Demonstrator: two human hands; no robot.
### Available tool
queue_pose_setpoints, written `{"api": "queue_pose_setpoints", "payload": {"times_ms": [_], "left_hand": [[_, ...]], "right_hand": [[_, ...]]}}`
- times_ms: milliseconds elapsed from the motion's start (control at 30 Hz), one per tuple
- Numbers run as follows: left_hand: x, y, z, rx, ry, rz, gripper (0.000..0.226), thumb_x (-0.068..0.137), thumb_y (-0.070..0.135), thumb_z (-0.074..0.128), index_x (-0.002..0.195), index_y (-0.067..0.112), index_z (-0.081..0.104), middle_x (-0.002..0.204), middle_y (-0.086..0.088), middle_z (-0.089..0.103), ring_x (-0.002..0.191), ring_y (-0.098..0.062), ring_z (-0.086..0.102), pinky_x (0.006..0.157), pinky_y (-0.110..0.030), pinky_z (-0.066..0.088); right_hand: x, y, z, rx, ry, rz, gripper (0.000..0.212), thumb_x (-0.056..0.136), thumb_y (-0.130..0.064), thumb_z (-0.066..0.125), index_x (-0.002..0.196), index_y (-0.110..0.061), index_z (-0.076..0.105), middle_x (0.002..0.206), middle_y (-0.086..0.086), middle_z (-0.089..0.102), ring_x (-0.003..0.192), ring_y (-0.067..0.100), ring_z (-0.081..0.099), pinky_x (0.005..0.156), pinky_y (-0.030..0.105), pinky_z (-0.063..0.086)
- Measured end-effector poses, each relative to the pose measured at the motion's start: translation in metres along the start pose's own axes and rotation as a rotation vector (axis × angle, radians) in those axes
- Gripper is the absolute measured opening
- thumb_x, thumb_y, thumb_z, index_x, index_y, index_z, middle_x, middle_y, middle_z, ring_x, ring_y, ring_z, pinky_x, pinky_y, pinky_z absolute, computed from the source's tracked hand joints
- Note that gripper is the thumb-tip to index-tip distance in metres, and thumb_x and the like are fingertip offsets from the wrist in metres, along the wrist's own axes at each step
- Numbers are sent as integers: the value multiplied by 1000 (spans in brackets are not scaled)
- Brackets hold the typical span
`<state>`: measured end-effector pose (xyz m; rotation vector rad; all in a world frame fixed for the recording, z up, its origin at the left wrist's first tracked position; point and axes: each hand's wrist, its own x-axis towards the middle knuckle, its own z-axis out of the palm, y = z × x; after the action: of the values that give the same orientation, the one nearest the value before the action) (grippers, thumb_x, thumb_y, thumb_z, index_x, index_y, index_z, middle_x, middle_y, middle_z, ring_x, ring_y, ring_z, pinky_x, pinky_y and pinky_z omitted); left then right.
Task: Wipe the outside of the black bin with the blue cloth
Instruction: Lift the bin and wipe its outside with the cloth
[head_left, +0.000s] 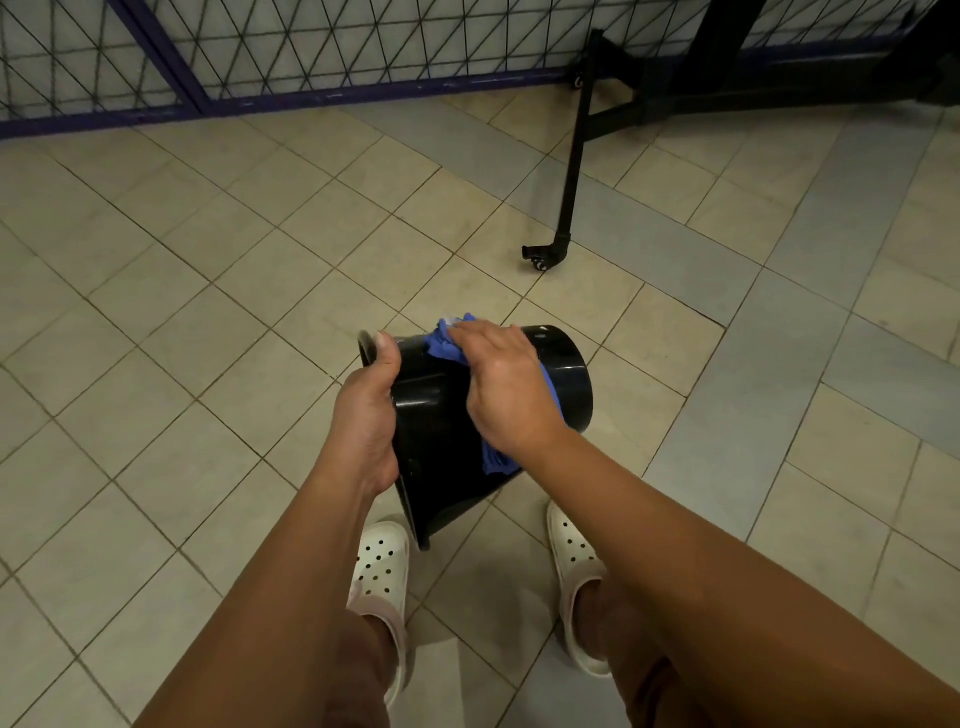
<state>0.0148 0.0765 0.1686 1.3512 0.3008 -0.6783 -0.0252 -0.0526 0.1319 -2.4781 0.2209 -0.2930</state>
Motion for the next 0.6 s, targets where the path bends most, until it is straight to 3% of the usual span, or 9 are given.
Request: {"api": "queue_pose_setpoints", "payload": {"times_ms": [67,167,300,433,600], "left_hand": [[0,1,-1,13,30,-14,62,85,65,50,108,11,70,104,-16,75,96,-34,73,82,-47,58],[3,2,-4,54,10,-23,57,92,63,45,101,13,71,90,-10,77,82,-27,75,67,-37,58],[3,5,-7,64,-29,-42,56,94,60,44,100,11,71,89,-11,77,79,-26,75,65,-35,58],[2,8,-5,28,6,-19,56,91,59,47,105,10,69,94,-13,77,86,-29,75,69,-37,59],[0,8,-1,-39,96,-6,48,95,57,48,98,12,66,88,-9,76,86,-29,74,72,-41,58]], "right_hand": [[-5,1,2,-8,40,85,47,84,-3,50,131,-10,51,133,7,54,131,23,41,115,36,11],[-18,-7,10,21,116,141,48,81,-2,52,128,-8,53,133,10,53,133,26,39,117,43,15],[-24,-10,19,71,149,27,45,78,2,53,123,-5,58,128,13,57,128,31,45,112,49,27],[-13,3,9,48,102,-87,40,87,-13,42,124,-10,57,128,7,58,127,23,46,112,46,28],[-18,5,16,141,165,251,44,93,-10,39,136,-17,46,144,0,43,141,17,23,118,48,10]]}}
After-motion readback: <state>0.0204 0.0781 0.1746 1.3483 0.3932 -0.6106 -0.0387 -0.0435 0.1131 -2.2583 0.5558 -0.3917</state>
